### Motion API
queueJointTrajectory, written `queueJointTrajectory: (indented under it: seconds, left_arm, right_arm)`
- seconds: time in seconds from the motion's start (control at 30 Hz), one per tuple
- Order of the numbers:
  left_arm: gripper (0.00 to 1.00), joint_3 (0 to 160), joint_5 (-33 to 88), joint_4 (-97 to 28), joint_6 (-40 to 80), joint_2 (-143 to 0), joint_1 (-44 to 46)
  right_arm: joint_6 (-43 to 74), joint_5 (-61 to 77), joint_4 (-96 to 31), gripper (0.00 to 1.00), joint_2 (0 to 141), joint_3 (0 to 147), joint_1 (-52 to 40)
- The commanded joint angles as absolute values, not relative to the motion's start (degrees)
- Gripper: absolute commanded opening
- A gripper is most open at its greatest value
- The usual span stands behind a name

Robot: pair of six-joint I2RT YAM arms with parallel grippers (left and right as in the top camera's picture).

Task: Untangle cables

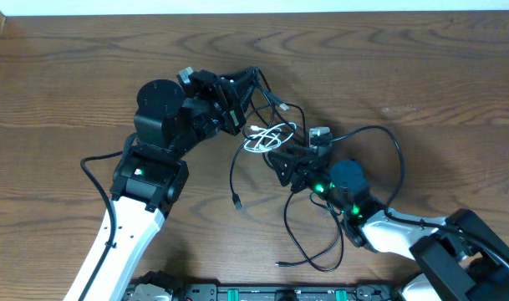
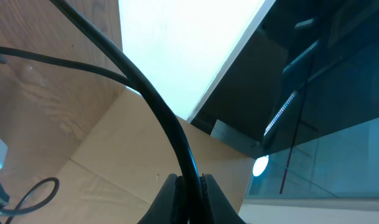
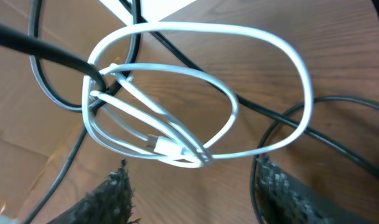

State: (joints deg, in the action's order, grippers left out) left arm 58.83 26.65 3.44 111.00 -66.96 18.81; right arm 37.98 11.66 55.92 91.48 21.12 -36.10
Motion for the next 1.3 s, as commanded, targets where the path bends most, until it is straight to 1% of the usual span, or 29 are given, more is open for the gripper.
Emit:
queueJointTrajectory:
  seconds: [0.0,0.1,0.2,0.27,0.4,0.43,0.47,0.5,0.6,0.67,0.73,0.87,0.97,1.1,1.27]
  left_arm:
    - [0.08,59.48,26.59,3.99,111.28,-66.00,18.68]
    - [0.08,59.48,26.59,3.99,111.31,-66.00,18.68]
    - [0.08,59.48,26.59,3.99,111.31,-66.00,18.68]
    - [0.08,59.48,26.59,3.99,111.28,-66.00,18.68]
    - [0.08,59.48,26.57,3.99,111.28,-66.00,18.68]
    - [0.08,59.48,26.57,3.97,111.28,-66.00,18.68]
    - [0.08,59.48,26.57,3.97,111.28,-66.00,18.65]
    - [0.08,59.48,26.57,3.97,111.28,-66.00,18.65]
    - [0.08,59.48,26.57,3.95,110.85,-66.00,18.65]
    - [0.08,59.48,26.55,3.95,109.69,-66.00,18.65]
    - [0.08,59.48,26.52,3.90,108.42,-66.00,18.65]
    - [0.08,59.46,26.37,3.29,107.09,-66.02,18.65]
    - [0.08,59.46,26.28,3.05,103.88,-66.24,18.65]
    - [0.08,59.46,25.76,2.63,98.10,-66.24,18.65]
    - [0.08,59.46,24.82,2.20,90.96,-66.24,18.65]
  right_arm:
    - [33.06,6.26,56.18,0.60,92.64,23.73,-37.19]
    - [33.08,6.00,56.16,0.62,93.47,25.56,-37.23]
    - [32.60,6.11,56.16,0.60,94.28,27.03,-37.23]
    - [32.23,6.11,56.16,0.52,94.98,27.92,-37.23]
    - [31.64,6.39,55.42,0.27,95.64,28.49,-37.23]
    - [30.85,7.18,54.78,0.20,95.57,28.49,-37.23]
    - [30.06,8.67,53.82,0.04,95.50,28.49,-37.21]
    - [29.67,10.92,52.29,0.01,95.42,28.47,-37.15]
    - [29.71,18.06,46.50,0.01,93.91,28.45,-36.73]
    - [29.74,22.48,39.53,0.01,90.91,28.45,-36.07]
    - [29.69,23.33,32.67,0.01,87.44,28.45,-35.55]
    - [26.28,20.86,15.46,0.01,75.64,28.45,-34.39]
    - [25.61,12.45,1.91,0.01,64.10,28.45,-33.78]
    - [25.65,-6.00,-14.09,0.01,48.23,28.45,-33.30]
    - [29.06,-23.14,-28.71,0.01,32.71,28.45,-32.45]
